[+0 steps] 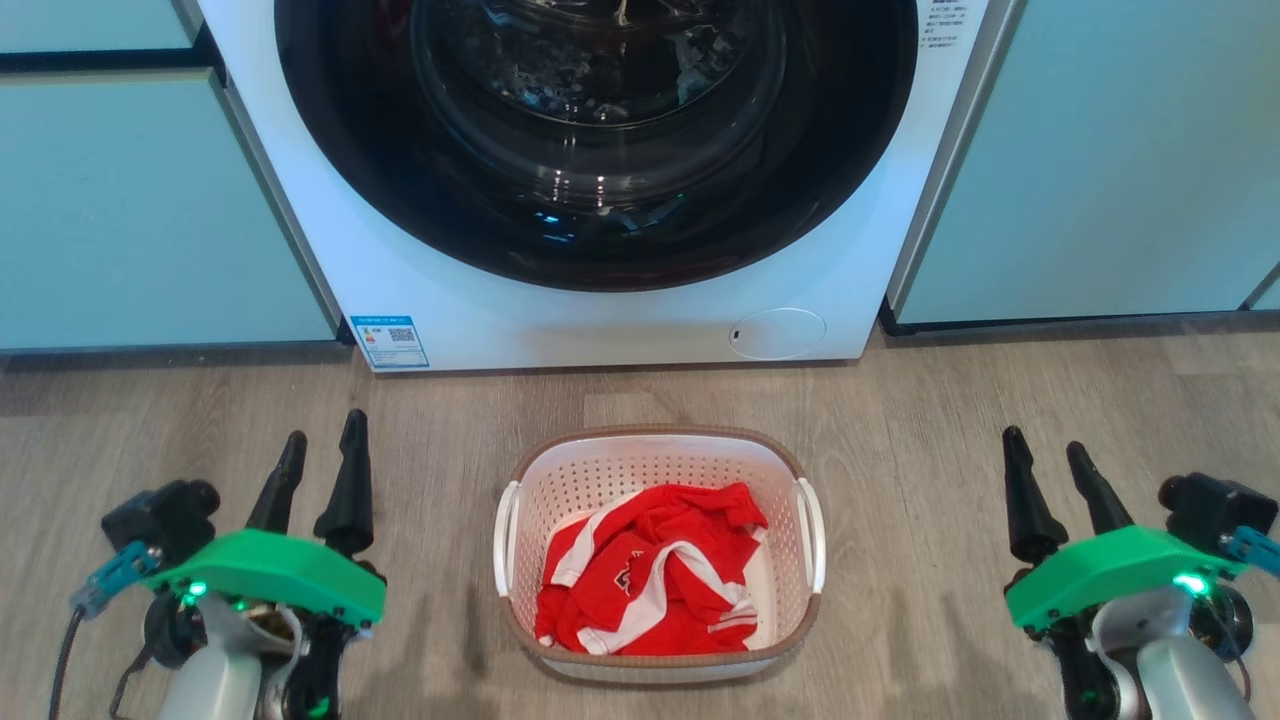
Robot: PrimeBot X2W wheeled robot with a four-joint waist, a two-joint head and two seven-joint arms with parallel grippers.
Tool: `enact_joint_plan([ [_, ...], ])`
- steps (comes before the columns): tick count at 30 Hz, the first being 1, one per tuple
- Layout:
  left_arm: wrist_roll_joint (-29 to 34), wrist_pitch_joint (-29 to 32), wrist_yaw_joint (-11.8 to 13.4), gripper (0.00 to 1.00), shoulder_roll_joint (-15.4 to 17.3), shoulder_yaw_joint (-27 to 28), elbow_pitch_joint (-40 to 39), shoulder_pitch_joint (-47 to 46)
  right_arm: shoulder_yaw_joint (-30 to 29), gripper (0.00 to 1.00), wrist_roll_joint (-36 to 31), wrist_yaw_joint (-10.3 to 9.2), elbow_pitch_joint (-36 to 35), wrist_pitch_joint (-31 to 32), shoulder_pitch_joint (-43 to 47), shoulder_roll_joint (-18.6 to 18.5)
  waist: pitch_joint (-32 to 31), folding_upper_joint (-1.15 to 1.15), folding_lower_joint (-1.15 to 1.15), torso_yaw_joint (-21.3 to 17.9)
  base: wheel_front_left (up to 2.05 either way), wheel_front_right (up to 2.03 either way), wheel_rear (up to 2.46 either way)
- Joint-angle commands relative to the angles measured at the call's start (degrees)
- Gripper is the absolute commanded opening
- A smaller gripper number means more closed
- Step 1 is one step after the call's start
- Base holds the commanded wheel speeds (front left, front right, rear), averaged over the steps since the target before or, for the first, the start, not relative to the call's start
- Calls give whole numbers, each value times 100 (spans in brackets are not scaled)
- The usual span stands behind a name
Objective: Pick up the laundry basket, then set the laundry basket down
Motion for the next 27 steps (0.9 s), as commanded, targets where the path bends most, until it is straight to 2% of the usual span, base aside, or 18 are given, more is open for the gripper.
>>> enact_joint_plan([
  [1,215,-68,44,100,153,112,-190,-228,93,100,-226,-5,-161,-89,-307,-98,-1,0,0,-1,0,0,0],
  [17,1253,-149,235,100,269,-115,-246,-192,214,100,-1366,-6,-127,-359,-299,-61,4,0,0,-44,0,0,0],
  [27,1626,-45,352,100,250,-128,-219,-122,292,100,-2034,-7,-124,-539,-308,-54,7,0,0,-47,0,0,0],
])
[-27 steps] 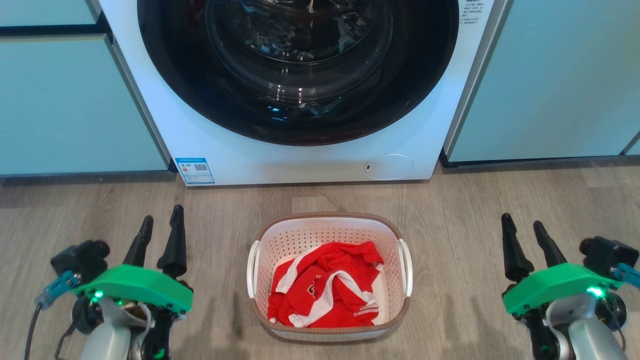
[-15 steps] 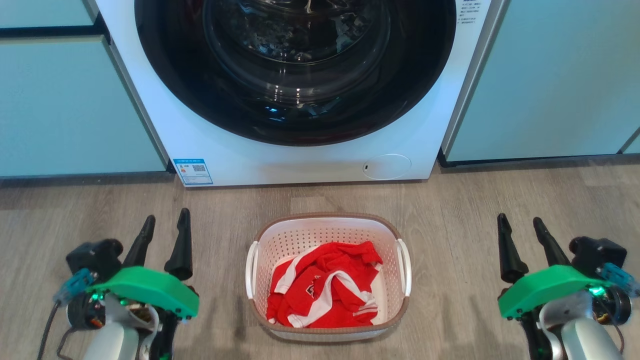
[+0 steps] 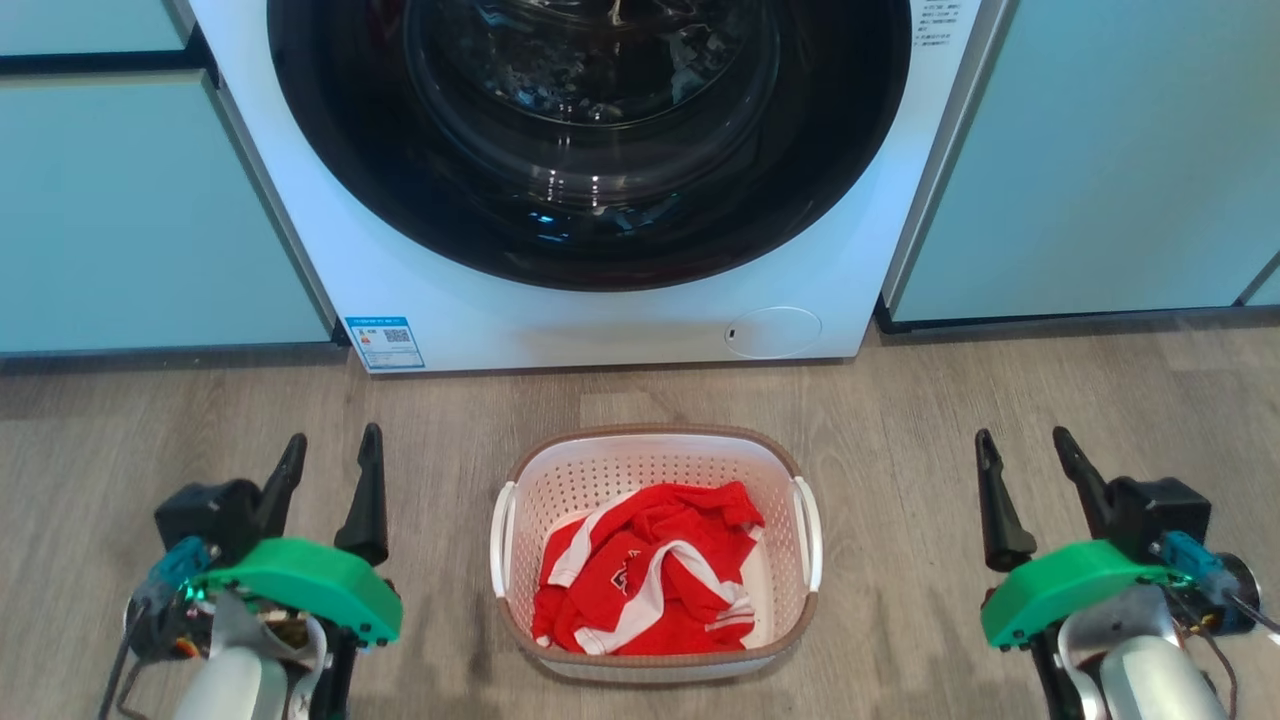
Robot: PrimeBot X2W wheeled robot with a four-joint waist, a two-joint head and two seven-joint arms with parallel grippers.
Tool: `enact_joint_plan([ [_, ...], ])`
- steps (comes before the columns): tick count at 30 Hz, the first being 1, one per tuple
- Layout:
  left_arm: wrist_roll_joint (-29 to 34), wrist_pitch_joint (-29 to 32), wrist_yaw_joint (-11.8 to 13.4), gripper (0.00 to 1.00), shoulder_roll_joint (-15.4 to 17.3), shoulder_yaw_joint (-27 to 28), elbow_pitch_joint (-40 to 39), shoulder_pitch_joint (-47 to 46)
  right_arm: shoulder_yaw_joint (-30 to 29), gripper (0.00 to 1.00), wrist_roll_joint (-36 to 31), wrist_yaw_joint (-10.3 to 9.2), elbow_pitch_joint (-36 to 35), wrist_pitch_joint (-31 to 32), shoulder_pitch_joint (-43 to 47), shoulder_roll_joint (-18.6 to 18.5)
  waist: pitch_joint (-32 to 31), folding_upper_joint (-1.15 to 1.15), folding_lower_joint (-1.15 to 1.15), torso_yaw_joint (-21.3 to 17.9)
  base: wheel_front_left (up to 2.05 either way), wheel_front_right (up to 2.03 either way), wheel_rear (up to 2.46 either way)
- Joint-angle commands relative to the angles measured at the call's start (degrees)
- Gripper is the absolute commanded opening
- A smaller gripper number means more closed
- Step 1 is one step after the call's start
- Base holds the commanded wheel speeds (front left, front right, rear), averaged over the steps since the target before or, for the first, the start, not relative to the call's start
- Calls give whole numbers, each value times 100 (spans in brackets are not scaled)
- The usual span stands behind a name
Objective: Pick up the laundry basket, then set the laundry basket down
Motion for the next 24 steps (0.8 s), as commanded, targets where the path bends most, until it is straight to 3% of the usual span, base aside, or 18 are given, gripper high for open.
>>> enact_joint_plan([
  [1,197,21,73,100,119,118,-204,-156,120,100,-208,-7,-172,-111,-307,-50,3,0,0,-5,0,0,0],
  [24,1451,-72,462,100,287,-95,-377,-126,303,100,-1260,-9,-116,-472,-294,17,41,0,0,-31,0,0,0],
])
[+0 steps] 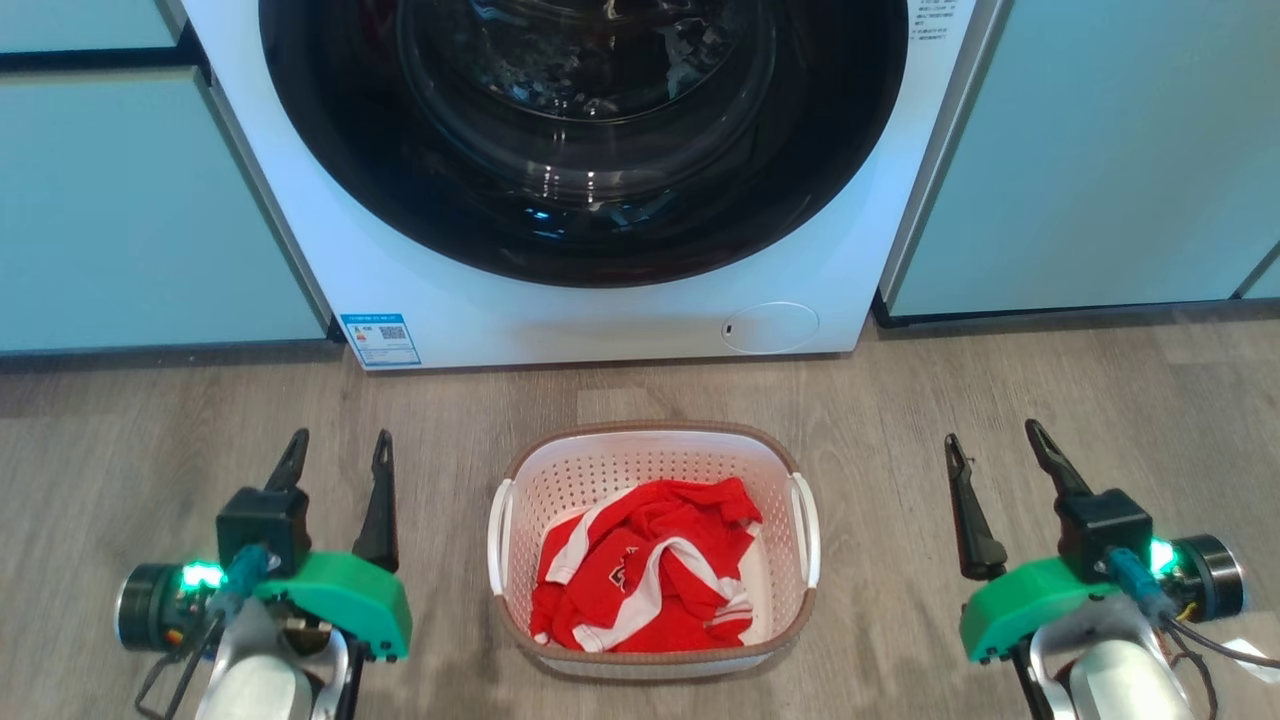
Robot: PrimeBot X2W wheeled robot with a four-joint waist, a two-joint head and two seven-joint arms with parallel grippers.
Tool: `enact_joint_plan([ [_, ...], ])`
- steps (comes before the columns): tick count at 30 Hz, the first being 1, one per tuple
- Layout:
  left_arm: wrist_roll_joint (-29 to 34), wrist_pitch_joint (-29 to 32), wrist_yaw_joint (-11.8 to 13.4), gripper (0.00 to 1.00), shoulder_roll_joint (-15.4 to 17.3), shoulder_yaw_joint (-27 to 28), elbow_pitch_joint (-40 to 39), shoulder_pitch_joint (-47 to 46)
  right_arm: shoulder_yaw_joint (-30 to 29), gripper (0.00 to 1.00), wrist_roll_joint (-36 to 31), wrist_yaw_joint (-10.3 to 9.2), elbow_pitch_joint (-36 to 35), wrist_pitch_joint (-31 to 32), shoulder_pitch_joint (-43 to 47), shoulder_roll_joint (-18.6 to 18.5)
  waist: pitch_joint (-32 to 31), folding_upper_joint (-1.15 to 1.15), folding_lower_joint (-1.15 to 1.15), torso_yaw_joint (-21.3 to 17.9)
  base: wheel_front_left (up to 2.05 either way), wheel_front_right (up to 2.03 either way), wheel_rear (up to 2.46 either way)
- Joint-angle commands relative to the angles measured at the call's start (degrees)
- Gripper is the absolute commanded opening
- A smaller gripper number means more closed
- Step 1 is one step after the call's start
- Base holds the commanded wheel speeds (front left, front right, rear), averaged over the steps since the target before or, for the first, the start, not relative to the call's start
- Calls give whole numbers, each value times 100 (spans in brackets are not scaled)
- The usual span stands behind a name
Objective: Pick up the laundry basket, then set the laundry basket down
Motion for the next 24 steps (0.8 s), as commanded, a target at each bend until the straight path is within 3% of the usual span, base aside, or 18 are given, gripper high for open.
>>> enact_joint_plan([
  [1,45,-66,39,100,128,207,-211,-177,122,100,-15,-9,-157,-73,-292,-34,1,0,0,1,0,0,0],
  [16,-107,-108,112,100,118,235,-205,-180,-105,100,855,-9,-136,-76,-227,85,29,0,0,2,0,0,0],
  [24,-171,-126,131,100,135,226,-192,-195,-93,100,961,-9,-76,-76,-229,97,62,0,0,-7,0,0,0],
])
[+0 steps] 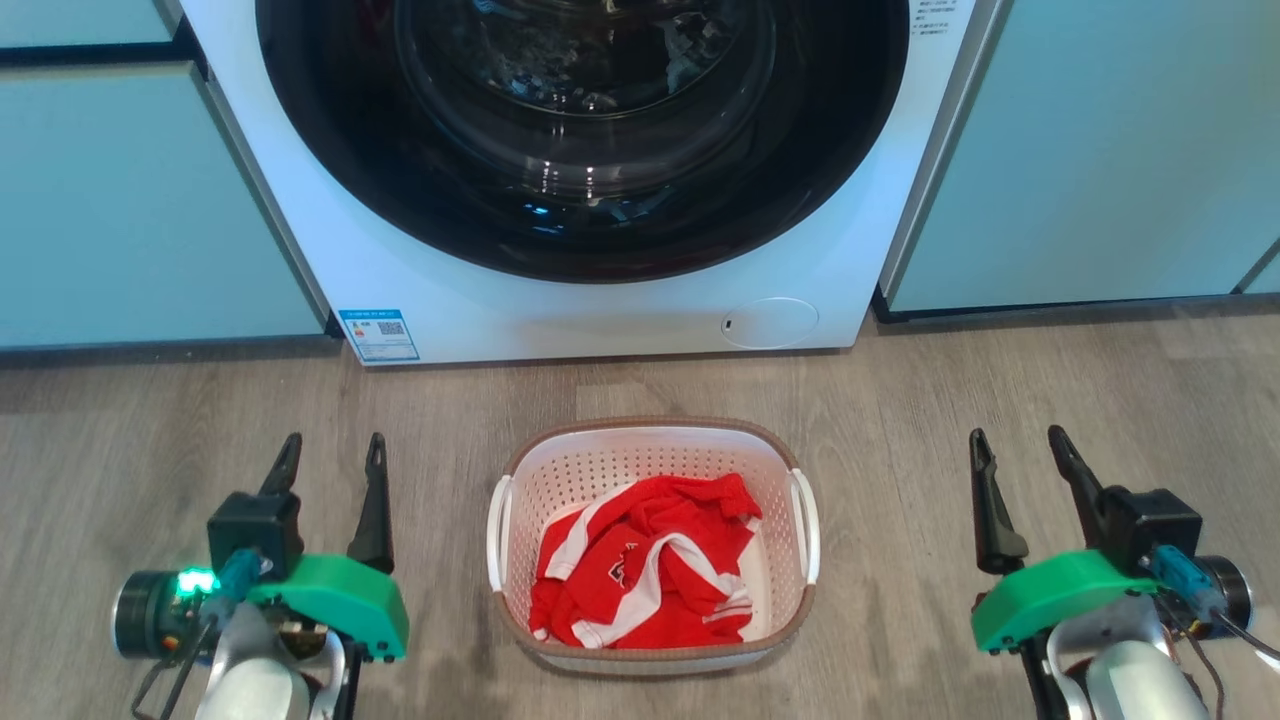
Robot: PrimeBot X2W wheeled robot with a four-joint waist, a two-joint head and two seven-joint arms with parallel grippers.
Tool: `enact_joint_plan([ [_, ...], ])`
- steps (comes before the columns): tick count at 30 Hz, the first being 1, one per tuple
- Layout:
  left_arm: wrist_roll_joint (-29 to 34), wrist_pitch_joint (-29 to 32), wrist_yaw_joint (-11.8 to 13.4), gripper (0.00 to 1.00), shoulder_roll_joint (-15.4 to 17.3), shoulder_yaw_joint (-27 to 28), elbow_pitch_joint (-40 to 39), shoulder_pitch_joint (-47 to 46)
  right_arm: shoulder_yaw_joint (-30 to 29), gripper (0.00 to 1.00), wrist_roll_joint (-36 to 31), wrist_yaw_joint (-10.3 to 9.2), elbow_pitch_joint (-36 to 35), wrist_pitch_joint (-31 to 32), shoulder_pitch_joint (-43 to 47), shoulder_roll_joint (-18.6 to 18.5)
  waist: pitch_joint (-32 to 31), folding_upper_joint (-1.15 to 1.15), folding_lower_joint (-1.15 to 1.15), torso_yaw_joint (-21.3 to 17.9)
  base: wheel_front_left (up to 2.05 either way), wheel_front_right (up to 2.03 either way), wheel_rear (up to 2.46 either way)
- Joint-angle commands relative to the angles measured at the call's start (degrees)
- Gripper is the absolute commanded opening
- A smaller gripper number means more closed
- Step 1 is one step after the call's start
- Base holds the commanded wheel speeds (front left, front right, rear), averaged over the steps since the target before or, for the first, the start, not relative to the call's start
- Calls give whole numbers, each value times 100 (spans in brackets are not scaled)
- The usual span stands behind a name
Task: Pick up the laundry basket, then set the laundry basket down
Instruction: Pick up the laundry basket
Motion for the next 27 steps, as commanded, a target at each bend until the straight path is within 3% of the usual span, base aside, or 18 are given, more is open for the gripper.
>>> enact_joint_plan([
  [1,-42,-75,39,100,124,222,-192,-254,118,100,38,-9,-151,-76,-241,9,27,0,0,-2,0,0,0],
  [15,-75,-140,59,100,117,139,-117,-337,201,100,93,-9,-32,-76,-331,-1,179,0,0,4,0,0,0],
  [27,-180,-368,-119,100,56,57,402,-1032,273,100,146,-9,230,-76,-880,17,1157,0,0,40,0,0,0],
])
